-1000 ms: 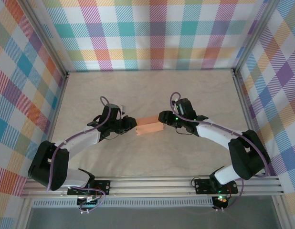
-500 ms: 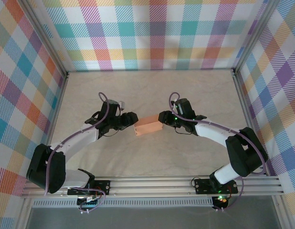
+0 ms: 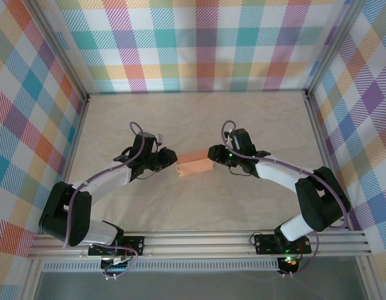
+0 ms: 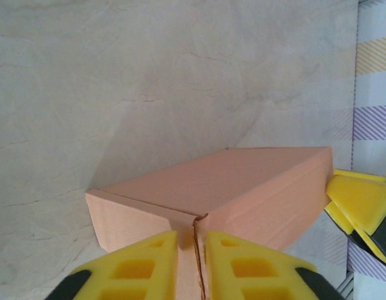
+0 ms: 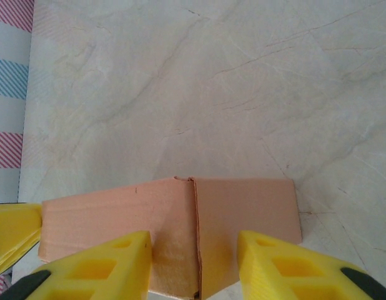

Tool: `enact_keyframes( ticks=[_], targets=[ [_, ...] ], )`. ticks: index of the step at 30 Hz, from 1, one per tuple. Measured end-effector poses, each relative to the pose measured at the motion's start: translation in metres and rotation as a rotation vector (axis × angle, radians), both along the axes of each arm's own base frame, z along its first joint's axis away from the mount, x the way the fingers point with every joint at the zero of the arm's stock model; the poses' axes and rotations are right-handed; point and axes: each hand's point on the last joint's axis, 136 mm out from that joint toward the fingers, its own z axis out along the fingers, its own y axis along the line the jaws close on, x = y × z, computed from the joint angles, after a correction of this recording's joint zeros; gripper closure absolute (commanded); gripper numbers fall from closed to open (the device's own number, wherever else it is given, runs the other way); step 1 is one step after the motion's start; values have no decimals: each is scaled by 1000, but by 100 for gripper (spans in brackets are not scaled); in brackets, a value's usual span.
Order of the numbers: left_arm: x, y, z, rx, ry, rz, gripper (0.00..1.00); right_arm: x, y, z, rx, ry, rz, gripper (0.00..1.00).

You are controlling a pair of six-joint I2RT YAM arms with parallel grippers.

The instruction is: Fold the paper box

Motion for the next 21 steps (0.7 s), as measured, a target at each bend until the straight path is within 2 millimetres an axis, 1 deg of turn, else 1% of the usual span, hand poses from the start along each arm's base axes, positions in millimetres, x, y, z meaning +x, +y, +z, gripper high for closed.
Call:
enact_keyframes(
  ticks=[1,3,4,5,8,10,11,12,13,14,15,16,17,21],
  targets=[
    [1,0,0,-4,-7,-2,94,0,0,0,-2,-1,-3,62],
    [1,-1,0,-11,-23,-6,99,1,-1,0,-2,-2,-5,63],
    [1,-1,-1,-16,-30,-10,100,1,-1,0,-2,-3,-5,65],
    [1,-2,-1,-20,-36,-13,100,1,-1,0,-2,-3,-6,67],
    [0,-2,-5,-32,-49,-16,100,2,-1,1,-1,-8,-5,76],
    [1,-2,-6,-37,-56,-18,99,2,-2,2,-2,-11,-8,78],
    [1,-3,-6,-38,-58,-18,96,2,-2,2,-3,-13,-7,78],
    [1,-3,-5,-38,-60,-19,87,2,-2,2,-3,-14,-6,76],
    [1,-3,-4,-38,-61,-18,78,2,-2,2,-4,-13,-6,69],
    [2,-2,-1,-35,-63,-17,72,2,-2,2,-5,-12,-5,62],
    [2,-1,-3,-22,-54,-13,67,2,-3,2,-9,-11,-5,55],
    [2,1,-5,-12,-45,-7,62,2,-3,1,-16,-8,-6,51],
    [1,2,-6,-3,-37,-3,58,1,-4,0,-24,-5,-4,49],
    [1,10,-8,49,-17,17,36,-1,-9,0,-53,0,-6,40]
  ],
)
